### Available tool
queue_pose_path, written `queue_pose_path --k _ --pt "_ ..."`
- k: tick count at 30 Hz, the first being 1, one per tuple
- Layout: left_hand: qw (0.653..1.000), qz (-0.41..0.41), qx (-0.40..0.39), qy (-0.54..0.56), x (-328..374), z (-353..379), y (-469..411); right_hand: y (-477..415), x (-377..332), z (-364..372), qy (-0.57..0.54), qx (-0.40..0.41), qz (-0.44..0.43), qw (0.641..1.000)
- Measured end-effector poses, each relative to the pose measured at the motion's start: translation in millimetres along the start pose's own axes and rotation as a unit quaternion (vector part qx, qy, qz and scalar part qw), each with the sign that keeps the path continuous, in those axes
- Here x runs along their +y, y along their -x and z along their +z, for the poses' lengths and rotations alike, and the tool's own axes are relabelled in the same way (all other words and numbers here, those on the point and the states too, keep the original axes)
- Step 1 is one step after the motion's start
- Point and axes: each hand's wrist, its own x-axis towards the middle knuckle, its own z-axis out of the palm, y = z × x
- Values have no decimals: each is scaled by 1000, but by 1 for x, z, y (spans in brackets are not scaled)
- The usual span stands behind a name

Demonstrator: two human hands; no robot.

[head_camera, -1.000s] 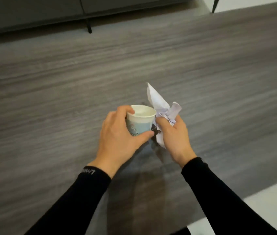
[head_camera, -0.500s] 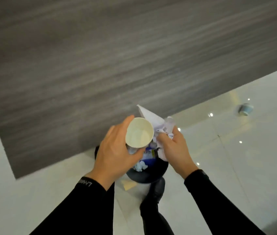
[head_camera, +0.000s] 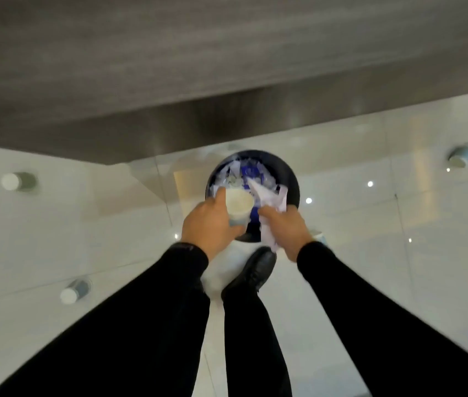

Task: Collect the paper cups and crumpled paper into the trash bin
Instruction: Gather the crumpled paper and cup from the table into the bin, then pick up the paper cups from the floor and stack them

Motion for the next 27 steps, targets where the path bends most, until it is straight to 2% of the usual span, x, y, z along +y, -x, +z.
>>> queue_pose_path --k 3,5,8,11,17,20,24,27 --pt "998 -15 -32 53 -10 11 -7 -10 5 6 -35 -47 23 998" --pt "998 -23 -45 42 -19 12 3 -6 5 7 -40 -42 48 997" --pt "997 -29 -72 1 -34 0 27 6 2 5 -9 6 5 1000" --pt "996 -44 -72 -2 -49 -17 45 24 -3 9 53 -7 -18 998" --pt "998 -25 26 55 -67 -58 59 59 -27 46 -41 -56 -34 997" --pt "992 -41 70 92 -80 -78 59 71 -39 70 -5 -77 -57 995" --pt "976 -116 116 142 -115 -94 72 85 -44 101 77 -93 -73 990" --pt "931 -228 210 193 -162 -96 104 96 -40 125 128 -99 -100 982"
